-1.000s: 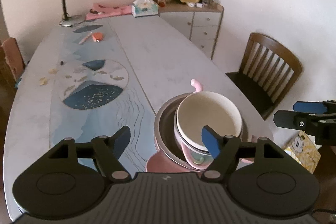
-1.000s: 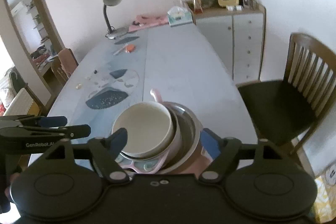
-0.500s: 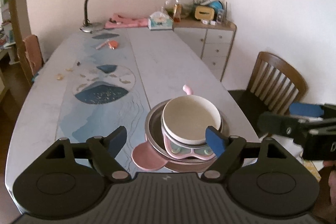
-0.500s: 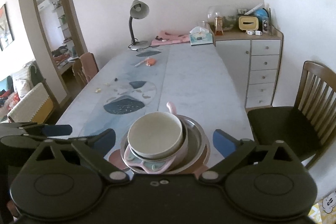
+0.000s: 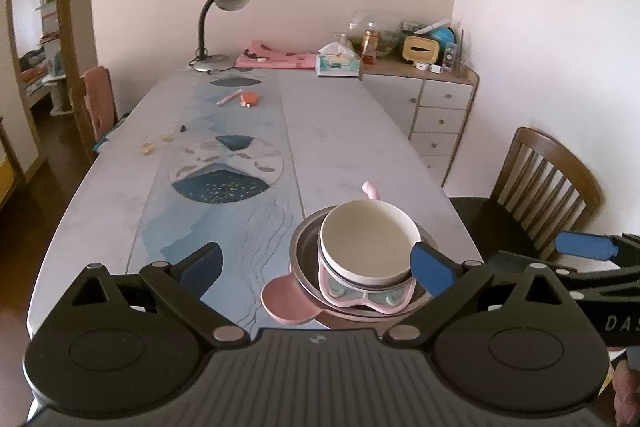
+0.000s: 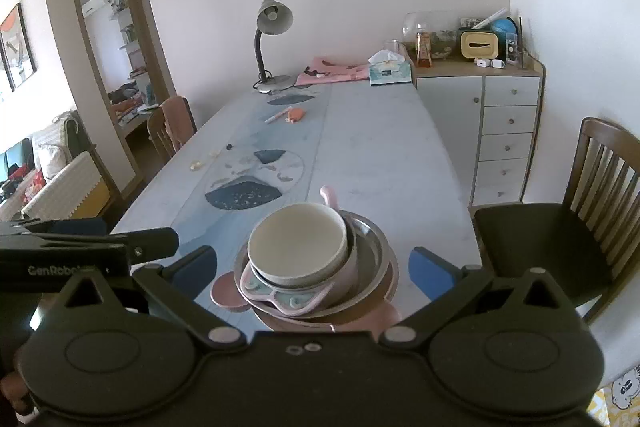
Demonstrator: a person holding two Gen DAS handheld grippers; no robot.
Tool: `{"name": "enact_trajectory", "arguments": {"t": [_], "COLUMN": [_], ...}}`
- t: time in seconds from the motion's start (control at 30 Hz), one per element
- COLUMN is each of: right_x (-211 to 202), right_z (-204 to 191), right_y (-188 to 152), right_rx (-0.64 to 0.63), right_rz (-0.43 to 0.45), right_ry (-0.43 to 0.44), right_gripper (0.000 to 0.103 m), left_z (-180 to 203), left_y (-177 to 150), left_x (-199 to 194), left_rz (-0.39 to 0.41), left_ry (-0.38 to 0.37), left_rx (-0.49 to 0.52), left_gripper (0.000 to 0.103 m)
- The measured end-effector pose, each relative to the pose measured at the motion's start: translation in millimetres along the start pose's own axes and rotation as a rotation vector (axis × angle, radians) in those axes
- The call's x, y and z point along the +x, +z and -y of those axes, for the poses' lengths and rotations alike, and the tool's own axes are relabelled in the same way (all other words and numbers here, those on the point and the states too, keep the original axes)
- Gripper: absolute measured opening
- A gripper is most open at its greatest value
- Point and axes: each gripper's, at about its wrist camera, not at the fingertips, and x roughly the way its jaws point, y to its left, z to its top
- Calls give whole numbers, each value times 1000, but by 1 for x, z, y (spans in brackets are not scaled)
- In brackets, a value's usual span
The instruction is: Organize plates and bowls
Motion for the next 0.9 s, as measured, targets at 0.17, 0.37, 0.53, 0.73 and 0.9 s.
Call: {"name": "enact_trajectory", "arguments": {"t": [0.17,0.37,0.53,0.73,0.9], "right_x": [-4,-9,-12,-15,-15], "right_z": [-3,-6,-2,2,6], "right_y": [2,8,10,9,7], "right_rx": [-28,-43,-3,30,54], "right_rz": [-3,-5,-17,-20,-28], "right_ry": [2,11,5,-14,-15], "right_gripper": [103,103,103,103,103], "left_z": [4,7,11,12,11], "left_y": [3,6,5,6,5], "left_x": [-3,-10,-16,-22,-23], "left_rz": [-21,-31,-27,-14,-11], "left_ry": [28,42,50,48,49], "left_rx": [-4,-21,-19,-23,-22], "left_gripper": [101,101,101,101,101]}}
